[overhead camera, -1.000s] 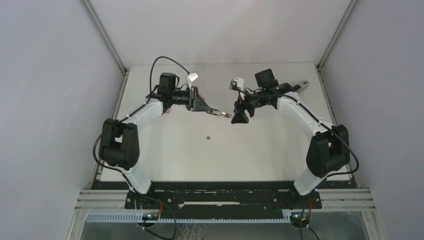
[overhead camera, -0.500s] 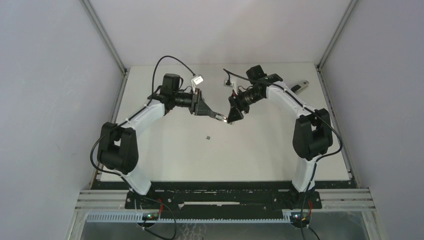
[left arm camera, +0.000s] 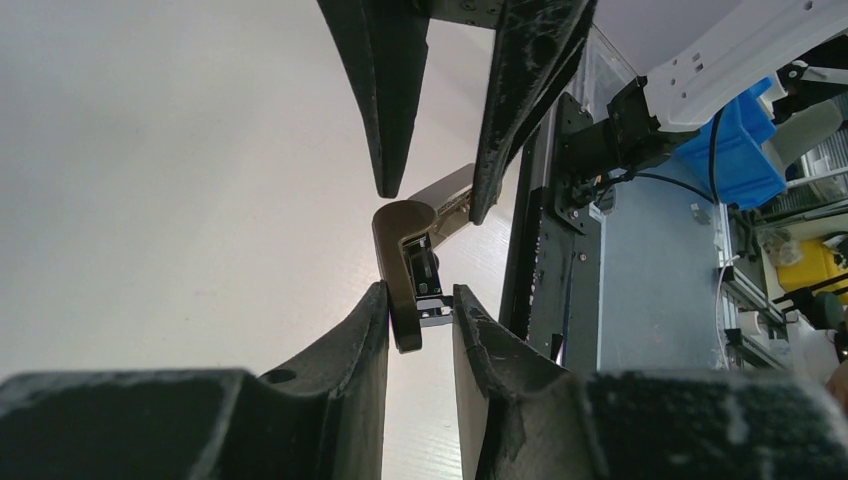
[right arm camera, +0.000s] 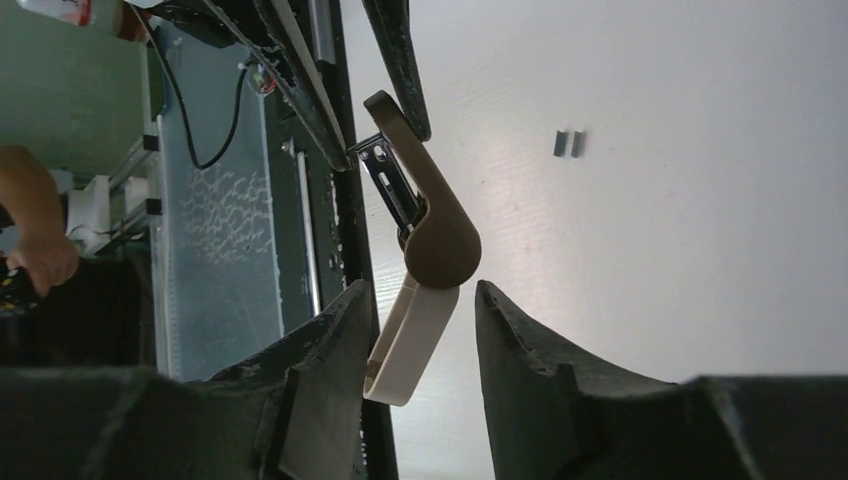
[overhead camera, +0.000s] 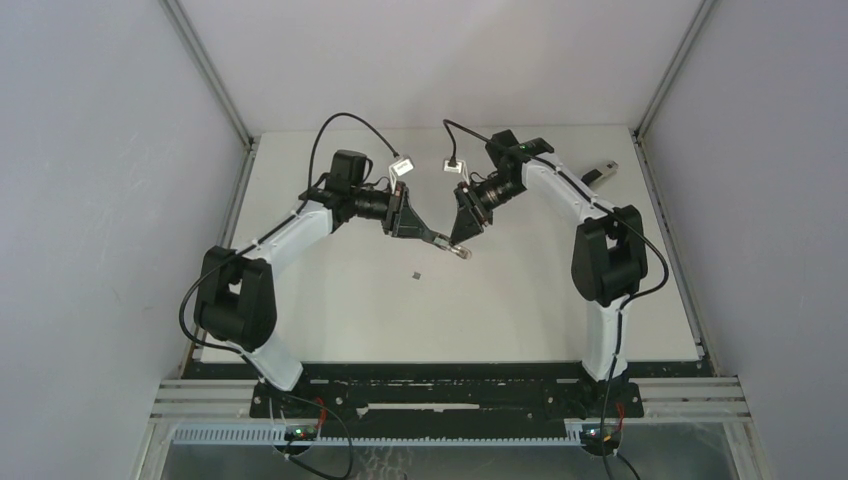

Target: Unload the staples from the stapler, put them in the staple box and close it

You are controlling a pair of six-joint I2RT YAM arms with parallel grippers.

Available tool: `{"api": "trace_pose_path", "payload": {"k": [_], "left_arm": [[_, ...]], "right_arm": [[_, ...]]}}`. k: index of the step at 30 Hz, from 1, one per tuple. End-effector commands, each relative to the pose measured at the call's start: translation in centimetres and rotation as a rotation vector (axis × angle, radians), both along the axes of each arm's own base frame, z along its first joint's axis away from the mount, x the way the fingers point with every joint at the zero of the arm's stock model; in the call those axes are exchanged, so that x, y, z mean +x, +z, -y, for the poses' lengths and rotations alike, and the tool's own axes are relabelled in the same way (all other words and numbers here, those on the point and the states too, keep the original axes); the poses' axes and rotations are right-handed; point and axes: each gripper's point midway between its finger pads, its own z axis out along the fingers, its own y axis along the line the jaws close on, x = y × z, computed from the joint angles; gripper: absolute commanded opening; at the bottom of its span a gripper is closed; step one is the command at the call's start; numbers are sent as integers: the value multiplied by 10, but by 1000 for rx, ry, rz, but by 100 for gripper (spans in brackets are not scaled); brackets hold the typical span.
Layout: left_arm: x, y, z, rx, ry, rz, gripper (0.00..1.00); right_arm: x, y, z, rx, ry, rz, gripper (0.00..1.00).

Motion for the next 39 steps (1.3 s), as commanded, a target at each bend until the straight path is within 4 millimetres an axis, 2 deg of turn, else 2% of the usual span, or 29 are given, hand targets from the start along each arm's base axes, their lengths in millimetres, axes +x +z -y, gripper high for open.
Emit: {"api": "trace_pose_path", "payload": {"k": [1,12,20,31,33,37,39], "left_arm": [[-4,26,1,-33,-26,99,28],[-3,26,1,-28,-20,113,28],[-1,24,0,-16,-7,124,29],[-1,23,0,-9,-5,130,32],[0,22,0,-6,-3,131,36],[1,20,-1,3,1,130,50],[2,20,-1,8,7,132,63]], "right_arm": [[-8,4,-1,27,31,-60,41],[-17,-5,-6,13,55,-109,41],[-20,-7,-9,17,67,-153,36],[-21,-4,-11,40,69,-234,15],[-20,-3,-11,43,65,-245,12],[-18,-4,-10,29,48,-260,8],[-15,-8,-8,6,33,-257,7]]}}
